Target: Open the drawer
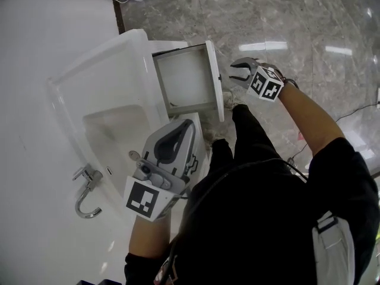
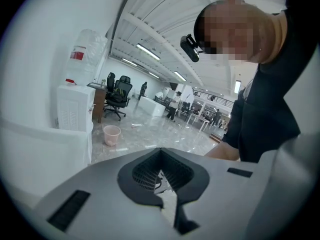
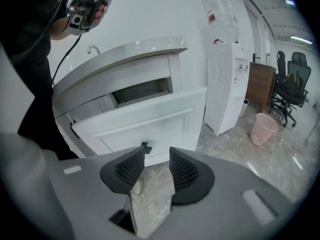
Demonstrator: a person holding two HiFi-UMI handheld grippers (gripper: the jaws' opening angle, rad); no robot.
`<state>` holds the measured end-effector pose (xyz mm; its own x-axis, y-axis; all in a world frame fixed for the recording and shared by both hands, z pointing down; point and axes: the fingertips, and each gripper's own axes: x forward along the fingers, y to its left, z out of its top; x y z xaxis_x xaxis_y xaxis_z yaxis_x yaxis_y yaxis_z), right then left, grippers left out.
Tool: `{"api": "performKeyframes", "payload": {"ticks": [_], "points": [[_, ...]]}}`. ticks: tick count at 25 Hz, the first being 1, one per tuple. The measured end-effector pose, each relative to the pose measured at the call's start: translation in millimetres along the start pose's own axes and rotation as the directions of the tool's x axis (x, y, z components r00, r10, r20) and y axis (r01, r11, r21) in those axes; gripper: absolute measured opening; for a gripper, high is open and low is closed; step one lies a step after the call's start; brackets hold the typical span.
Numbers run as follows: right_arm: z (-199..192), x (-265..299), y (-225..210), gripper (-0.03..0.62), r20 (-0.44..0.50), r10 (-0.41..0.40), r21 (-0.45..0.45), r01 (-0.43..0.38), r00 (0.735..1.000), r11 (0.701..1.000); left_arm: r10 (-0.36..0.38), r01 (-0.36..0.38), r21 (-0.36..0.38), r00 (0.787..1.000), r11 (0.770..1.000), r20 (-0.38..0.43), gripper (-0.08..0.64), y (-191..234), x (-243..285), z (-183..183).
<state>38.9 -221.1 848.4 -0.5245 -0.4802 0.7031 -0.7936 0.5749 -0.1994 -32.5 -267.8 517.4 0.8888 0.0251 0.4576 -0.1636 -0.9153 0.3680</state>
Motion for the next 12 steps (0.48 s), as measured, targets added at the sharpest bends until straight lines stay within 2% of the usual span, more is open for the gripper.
{"api": "performKeyframes", "payload": {"ticks": [6, 12], "points": [[63.4, -46.6, -30.4, 0.147, 0.061, -0.053, -0.027, 0.055, 0.997, 0.998, 0.083, -0.082, -0.006, 0.993, 0.997, 0.080, -0.005, 4.1, -26.0, 36.7], [141.9, -92.5, -50.6, 0.094, 0.131, -0.072, -0.085, 0.083, 0.989, 0.993, 0.151, -0.150, -0.014, 0.979, 0.989, 0.139, -0.005, 0.9, -63.2, 70.9]]}}
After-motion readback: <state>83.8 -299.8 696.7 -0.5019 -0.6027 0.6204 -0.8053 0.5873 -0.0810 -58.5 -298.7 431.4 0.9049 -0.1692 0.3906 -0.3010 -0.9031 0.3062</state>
